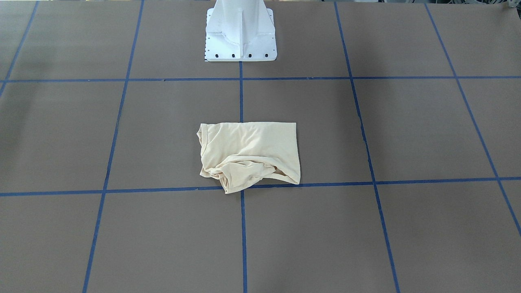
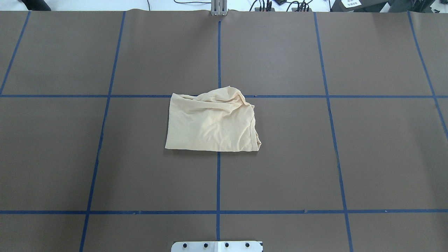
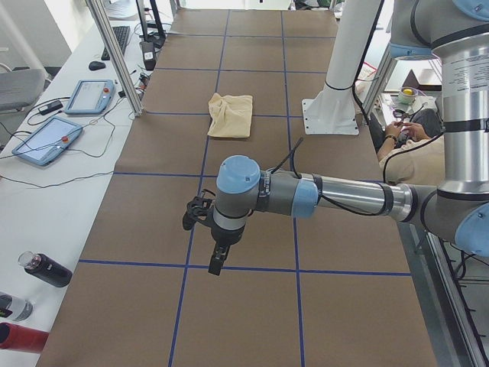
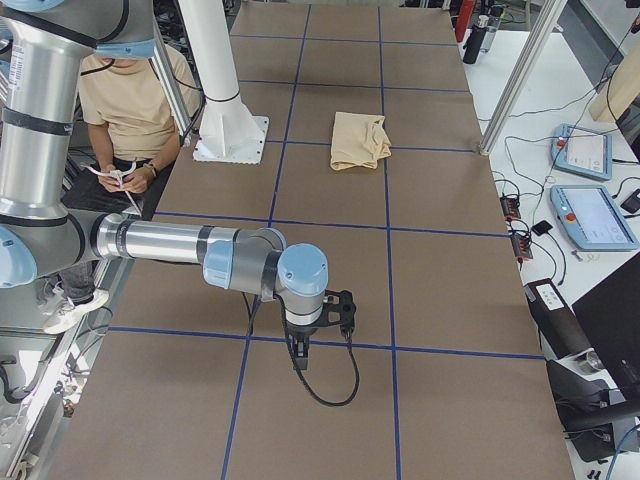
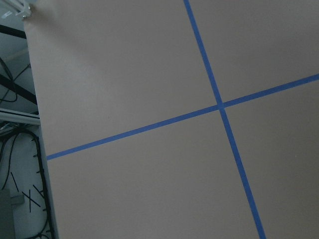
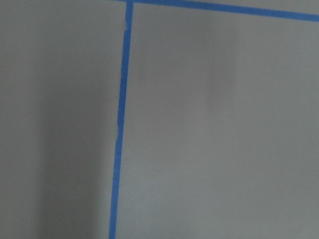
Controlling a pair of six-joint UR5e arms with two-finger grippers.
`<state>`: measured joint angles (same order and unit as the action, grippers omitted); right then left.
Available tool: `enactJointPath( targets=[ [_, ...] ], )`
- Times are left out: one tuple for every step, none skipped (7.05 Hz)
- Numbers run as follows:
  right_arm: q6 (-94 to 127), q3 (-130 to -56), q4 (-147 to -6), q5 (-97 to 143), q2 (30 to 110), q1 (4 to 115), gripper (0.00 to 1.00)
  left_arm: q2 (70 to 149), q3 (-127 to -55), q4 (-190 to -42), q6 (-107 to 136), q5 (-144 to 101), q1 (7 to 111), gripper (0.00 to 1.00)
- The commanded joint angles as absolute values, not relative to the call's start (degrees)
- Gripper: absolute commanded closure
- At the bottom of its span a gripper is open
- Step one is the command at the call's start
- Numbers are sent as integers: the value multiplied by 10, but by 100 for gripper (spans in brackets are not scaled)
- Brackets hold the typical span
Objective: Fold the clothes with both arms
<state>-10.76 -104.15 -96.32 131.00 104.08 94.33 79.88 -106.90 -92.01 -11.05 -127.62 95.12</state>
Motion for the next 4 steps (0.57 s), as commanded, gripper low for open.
enactJointPath(
  targets=[
    [-37, -1056, -957, 1314, 1029, 927, 0, 781, -1074, -919, -108, -1328, 952, 0],
    [-43, -1056, -956, 1314, 1029, 927, 0, 780, -1074, -921, -108, -1328, 952, 0],
    [-44, -1057, -956, 1314, 1029, 926, 0, 780, -1072, -921, -107, -1326, 952, 0],
    [-44, -1056, -956, 1314, 1029, 924, 0, 767, -1073, -921, -106, -1325, 951, 0]
  ],
)
